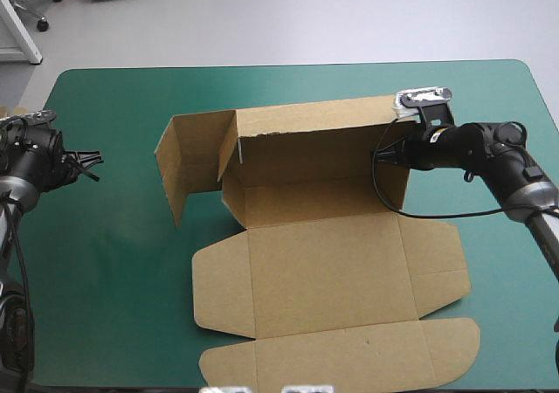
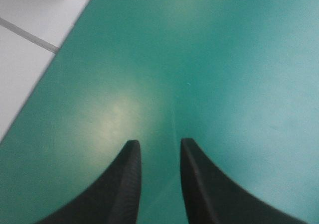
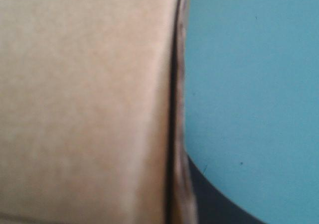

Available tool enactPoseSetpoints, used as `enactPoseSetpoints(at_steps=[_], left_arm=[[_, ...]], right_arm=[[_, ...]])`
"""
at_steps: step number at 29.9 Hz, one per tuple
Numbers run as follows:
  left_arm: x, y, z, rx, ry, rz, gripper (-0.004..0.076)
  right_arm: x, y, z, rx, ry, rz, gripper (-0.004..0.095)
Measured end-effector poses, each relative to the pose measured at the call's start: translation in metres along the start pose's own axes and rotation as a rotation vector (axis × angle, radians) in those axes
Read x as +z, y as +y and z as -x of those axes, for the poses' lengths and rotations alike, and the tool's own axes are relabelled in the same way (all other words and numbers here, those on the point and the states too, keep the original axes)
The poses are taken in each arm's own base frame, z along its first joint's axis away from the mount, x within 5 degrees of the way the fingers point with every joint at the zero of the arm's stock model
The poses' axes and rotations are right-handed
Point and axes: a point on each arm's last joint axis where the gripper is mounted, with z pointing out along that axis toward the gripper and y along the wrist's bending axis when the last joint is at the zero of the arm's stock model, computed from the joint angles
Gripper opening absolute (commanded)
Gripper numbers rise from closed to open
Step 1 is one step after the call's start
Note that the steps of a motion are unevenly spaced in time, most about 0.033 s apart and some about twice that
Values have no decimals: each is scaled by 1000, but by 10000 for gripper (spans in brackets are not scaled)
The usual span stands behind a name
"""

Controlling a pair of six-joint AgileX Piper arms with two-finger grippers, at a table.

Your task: Fold the box

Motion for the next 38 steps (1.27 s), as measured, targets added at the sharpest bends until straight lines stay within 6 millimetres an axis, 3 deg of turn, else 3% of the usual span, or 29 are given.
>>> enactPoseSetpoints(at_steps=[4, 8, 14, 24, 27, 34, 38], left_arm=[[-1, -8, -7, 46, 71, -97, 197], [-1, -10, -11, 102, 115, -121, 197], [-2, -10, -14, 157, 149, -131, 197], [-2, -10, -15, 174, 153, -141, 197], [-2, -11, -15, 173, 152, -143, 197], [-2, -11, -14, 174, 149, -145, 197], [-2, -11, -14, 176, 149, -145, 197]], right_arm=[[-15, 0, 18, -12, 19, -21, -30], [-10, -1, 32, -10, 127, -30, -30], [20, -5, 46, 6, 314, -19, -31], [70, -12, 56, 17, 381, -14, -9], [77, -13, 57, 10, 381, -12, 86], [84, -14, 59, -4, 383, 0, 517], [76, -13, 68, -4, 344, -4, 561]])
